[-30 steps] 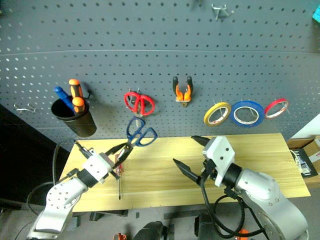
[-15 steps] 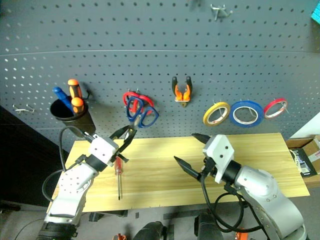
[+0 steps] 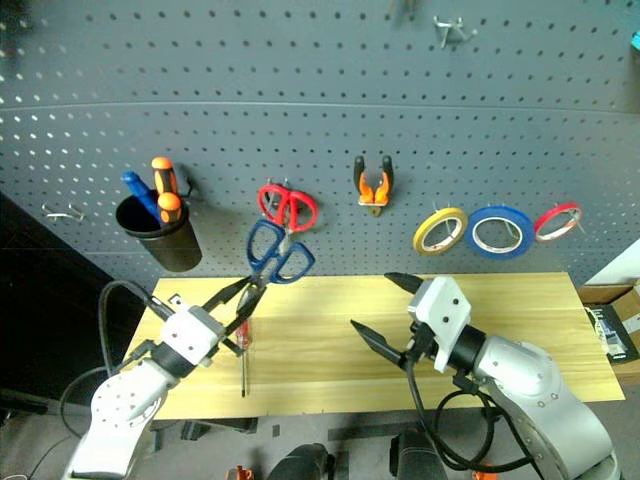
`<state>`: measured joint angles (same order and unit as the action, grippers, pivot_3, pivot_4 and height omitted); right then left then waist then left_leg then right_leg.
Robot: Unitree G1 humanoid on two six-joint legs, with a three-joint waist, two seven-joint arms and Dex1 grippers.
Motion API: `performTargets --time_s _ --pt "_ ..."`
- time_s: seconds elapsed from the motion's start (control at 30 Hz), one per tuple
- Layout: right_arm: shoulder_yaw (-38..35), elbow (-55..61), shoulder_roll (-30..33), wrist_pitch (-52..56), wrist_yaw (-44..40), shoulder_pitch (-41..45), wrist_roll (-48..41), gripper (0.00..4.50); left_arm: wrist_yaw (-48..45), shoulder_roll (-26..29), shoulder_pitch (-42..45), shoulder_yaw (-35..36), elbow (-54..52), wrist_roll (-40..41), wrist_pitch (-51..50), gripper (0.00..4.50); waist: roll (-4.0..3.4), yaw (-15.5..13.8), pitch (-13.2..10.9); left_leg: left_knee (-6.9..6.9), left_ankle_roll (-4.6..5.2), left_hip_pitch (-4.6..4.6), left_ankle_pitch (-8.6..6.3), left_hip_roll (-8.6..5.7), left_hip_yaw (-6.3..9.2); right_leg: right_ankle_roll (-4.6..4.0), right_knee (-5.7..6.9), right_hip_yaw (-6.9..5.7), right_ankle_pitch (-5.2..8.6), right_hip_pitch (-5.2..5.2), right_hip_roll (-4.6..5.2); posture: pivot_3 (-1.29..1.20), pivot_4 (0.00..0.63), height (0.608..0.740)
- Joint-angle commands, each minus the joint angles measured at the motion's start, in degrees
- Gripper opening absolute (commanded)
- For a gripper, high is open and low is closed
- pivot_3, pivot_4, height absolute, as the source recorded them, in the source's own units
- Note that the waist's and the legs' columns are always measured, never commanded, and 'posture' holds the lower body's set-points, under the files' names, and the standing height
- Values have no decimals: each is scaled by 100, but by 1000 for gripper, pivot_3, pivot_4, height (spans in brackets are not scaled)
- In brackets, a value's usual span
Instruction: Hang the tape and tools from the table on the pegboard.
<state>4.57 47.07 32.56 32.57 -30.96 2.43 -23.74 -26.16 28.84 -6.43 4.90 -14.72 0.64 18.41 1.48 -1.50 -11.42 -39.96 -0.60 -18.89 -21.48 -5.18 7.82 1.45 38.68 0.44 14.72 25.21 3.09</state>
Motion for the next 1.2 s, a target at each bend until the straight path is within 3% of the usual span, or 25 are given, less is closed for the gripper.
performTargets --time_s 0.03,0.27,0.87,0.9,1.2 --pt "-49 24 -4 -175 -71 145 -21 4500 167 -58 190 106 -124 -29 -143 708 6 -1 10 0 0 0 0 0 0 0 0 0 0 0 0 60 156 740" --pt "11 -49 -24 -140 -83 375 -35 4500 97 -157 1017 -158 506 -92 -90 708 21 -2 30 -3 0 0 0 -1 0 0 2 -2 0 0 0 46 158 740" --pt "30 -84 11 -112 -58 631 -12 4500 240 -454 1424 -441 1250 -301 -367 708 22 15 125 -3 0 -1 0 -2 -4 0 3 1 -1 7 1 -7 130 740" --pt "28 -78 20 -111 -59 631 -10 4500 222 -459 1397 -475 1283 -305 -384 1434 25 17 138 -2 0 -1 0 -2 -5 0 2 1 -1 7 1 -10 130 740" --pt "80 -11 45 -22 35 399 49 4500 385 -577 1149 -512 1197 -336 -1091 4097 19 24 245 -4 0 3 0 -2 -6 0 10 5 -1 5 0 -15 124 740"
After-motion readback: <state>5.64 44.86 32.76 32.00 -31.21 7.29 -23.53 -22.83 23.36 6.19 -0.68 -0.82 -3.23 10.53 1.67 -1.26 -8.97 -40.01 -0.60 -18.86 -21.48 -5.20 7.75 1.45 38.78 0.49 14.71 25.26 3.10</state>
